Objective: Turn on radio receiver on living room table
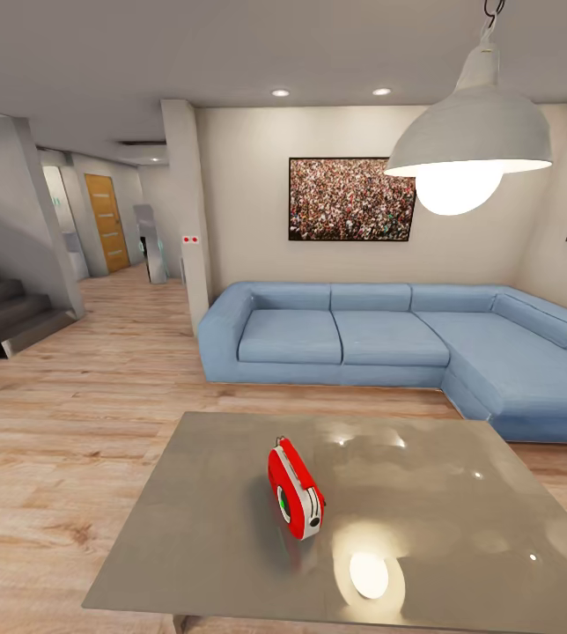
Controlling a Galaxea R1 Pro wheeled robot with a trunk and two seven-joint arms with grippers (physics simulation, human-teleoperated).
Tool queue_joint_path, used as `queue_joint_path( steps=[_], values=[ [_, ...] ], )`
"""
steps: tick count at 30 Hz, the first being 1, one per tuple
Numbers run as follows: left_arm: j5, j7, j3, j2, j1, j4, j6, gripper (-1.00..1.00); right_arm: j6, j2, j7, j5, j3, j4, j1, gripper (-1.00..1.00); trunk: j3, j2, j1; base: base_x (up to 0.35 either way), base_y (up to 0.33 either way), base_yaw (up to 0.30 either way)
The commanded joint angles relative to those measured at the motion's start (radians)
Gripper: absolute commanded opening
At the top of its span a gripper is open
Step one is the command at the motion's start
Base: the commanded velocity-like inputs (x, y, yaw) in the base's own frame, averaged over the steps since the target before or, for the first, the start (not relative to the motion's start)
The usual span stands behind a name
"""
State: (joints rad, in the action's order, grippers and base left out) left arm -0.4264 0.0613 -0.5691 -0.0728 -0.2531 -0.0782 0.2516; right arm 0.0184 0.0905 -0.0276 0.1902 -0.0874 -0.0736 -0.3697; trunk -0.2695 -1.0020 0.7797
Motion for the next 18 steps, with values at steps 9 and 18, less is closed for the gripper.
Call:
queue_joint_path(
  steps=[9, 18],
  values=[
    [0.001, -0.001, 0.000, 0.000, 0.000, 0.000, 0.000, -1.00, 0.000, 0.000, 0.000, 0.000, 0.000, 0.000, 0.000, 1.00, 0.000, 0.000, 0.000, 0.000, 0.000, 0.000],
    [0.002, -0.002, 0.000, -0.001, 0.000, 0.000, 0.000, -1.00, 0.000, 0.000, 0.000, 0.000, 0.000, 0.000, 0.000, 1.00, 0.000, 0.000, 0.000, 0.000, 0.000, 0.000]
  ],
)
